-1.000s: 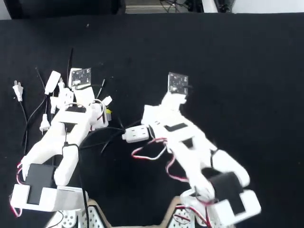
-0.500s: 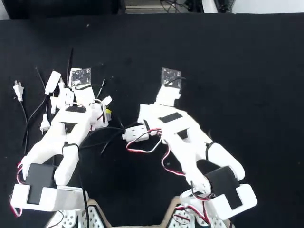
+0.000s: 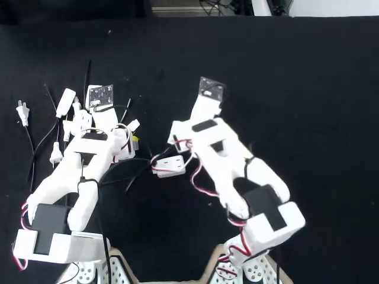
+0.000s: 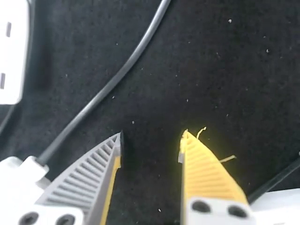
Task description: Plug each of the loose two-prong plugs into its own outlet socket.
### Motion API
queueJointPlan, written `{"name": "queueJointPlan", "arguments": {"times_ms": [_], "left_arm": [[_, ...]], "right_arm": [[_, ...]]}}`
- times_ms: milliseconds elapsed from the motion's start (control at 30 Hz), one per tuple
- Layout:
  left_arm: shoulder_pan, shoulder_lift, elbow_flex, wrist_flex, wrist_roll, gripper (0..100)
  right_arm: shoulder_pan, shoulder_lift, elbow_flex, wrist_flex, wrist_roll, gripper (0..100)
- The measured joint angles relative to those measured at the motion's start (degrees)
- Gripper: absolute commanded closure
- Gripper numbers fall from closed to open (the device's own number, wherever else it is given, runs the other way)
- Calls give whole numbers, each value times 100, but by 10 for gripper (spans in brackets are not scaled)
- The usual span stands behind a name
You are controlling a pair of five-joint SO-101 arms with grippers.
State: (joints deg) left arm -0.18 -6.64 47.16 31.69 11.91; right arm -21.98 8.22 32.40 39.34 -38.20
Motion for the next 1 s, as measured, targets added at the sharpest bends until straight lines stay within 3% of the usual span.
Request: {"name": "queueJointPlan", "arguments": {"times_ms": [233, 467, 700, 867, 1000], "left_arm": [[0, 0, 0, 0, 0, 802], [0, 0, 0, 0, 0, 802], [0, 0, 0, 0, 0, 802], [0, 0, 0, 0, 0, 802], [0, 0, 0, 0, 0, 802]], "right_arm": [[589, -79, -158, 651, 396, 988], [1204, -1380, -176, 1319, 1609, 987], [2057, -2681, -281, 1442, 2101, 979], [1714, -2787, -176, 1820, 2048, 776], [914, -2136, 369, 1468, 1240, 749]]}}
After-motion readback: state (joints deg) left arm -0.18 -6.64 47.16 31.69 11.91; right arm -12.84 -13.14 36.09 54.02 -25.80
